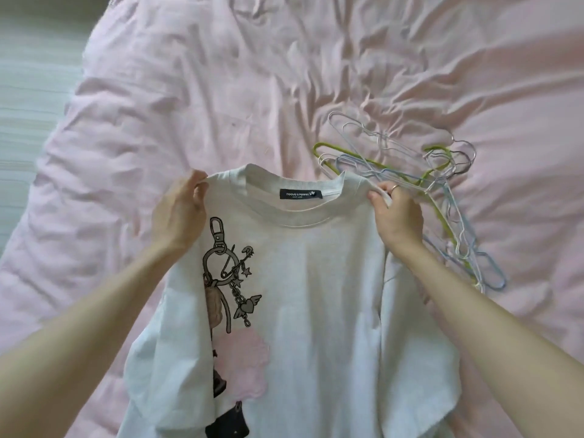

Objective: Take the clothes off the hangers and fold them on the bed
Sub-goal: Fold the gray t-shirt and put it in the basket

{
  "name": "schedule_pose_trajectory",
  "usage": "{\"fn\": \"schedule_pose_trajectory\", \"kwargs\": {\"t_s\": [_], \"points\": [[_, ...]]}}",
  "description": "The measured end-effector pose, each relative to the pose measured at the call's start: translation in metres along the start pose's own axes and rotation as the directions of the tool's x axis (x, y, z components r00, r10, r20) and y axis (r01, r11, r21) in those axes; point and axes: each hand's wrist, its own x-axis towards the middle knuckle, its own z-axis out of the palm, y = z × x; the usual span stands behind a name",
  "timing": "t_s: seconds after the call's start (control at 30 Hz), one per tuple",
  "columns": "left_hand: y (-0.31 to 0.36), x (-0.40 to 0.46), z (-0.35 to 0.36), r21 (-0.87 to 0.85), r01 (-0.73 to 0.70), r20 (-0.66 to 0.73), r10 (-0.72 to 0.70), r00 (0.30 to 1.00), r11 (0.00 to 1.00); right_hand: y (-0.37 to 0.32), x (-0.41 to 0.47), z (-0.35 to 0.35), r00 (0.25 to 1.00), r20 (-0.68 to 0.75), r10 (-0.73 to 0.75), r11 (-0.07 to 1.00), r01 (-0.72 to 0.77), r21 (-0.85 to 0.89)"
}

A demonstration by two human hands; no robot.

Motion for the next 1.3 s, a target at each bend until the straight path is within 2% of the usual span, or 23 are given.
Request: {"fn": "schedule_pose_trajectory", "kwargs": {"t_s": [0.13,0.27,0.47,0.57,0.63,0.7,0.8,0.87,0.9,0.97,1.03,1.1,1.17,1.2,1.23,1.3], "points": [[-0.023,0.025,0.044,0.081,0.016,0.016,-0.017,1.0,0.997,0.019,0.017,0.036,0.998,-0.033,-0.055,0.988,0.05,-0.143],[-0.039,0.036,0.082,0.151,0.034,0.048,-0.042,0.998,0.988,0.037,0.029,0.072,0.996,0.008,-0.088,0.947,0.086,-0.31],[-0.039,0.044,0.094,0.273,0.028,0.126,-0.064,0.99,0.962,0.043,0.03,0.084,0.988,0.026,-0.151,0.889,0.148,-0.434],[-0.036,0.042,0.087,0.126,0.162,0.151,-0.18,0.972,0.979,0.034,0.031,0.079,0.995,0.056,-0.083,0.903,0.099,-0.418],[-0.037,0.033,0.078,0.014,0.19,0.156,-0.19,0.969,0.982,0.028,0.023,0.071,0.998,0.023,-0.063,0.906,0.067,-0.417],[-0.044,0.015,0.066,0.045,0.191,0.179,-0.196,0.964,0.981,0.022,0.005,0.067,0.995,-0.01,-0.096,0.89,0.081,-0.448],[-0.051,-0.018,0.049,0.083,0.29,0.153,-0.299,0.942,0.954,0.015,-0.028,0.073,0.969,-0.015,-0.247,0.876,0.216,-0.431],[-0.057,-0.047,0.034,-0.004,0.355,0.069,-0.354,0.933,0.935,0.004,-0.059,0.083,0.931,-0.012,-0.364,0.847,0.325,-0.421],[-0.061,-0.061,0.028,-0.075,0.37,0.045,-0.367,0.929,0.926,-0.002,-0.075,0.089,0.926,0.023,-0.378,0.842,0.354,-0.407],[-0.071,-0.091,0.017,-0.182,0.422,0.11,-0.408,0.906,0.888,-0.016,-0.11,0.101,0.918,0.129,-0.375,0.858,0.396,-0.327],[-0.081,-0.12,0.005,-0.1,0.473,0.256,-0.437,0.862,0.875,-0.031,-0.149,0.114,0.872,0.247,-0.423,0.854,0.475,-0.214],[-0.087,-0.141,0.001,0.048,0.429,0.316,-0.421,0.85,0.902,-0.038,-0.177,0.125,0.823,0.299,-0.483,0.835,0.536,-0.127],[-0.087,-0.162,-0.006,0.093,0.399,0.274,-0.409,0.87,0.912,-0.045,-0.202,0.131,0.834,0.341,-0.433,0.883,0.469,-0.027],[-0.085,-0.171,-0.008,0.097,0.4,0.245,-0.411,0.878,0.911,-0.047,-0.21,0.133,0.856,0.377,-0.353,0.93,0.365,0.041],[-0.086,-0.179,-0.009,0.099,0.406,0.229,-0.418,0.879,0.908,-0.048,-0.217,0.135,0.87,0.439,-0.227,0.974,0.201,0.106],[-0.091,-0.191,-0.011,0.116,0.434,0.274,-0.449,0.851,0.893,-0.054,-0.224,0.139,0.824,0.566,0.014,0.973,-0.141,0.18]]}}
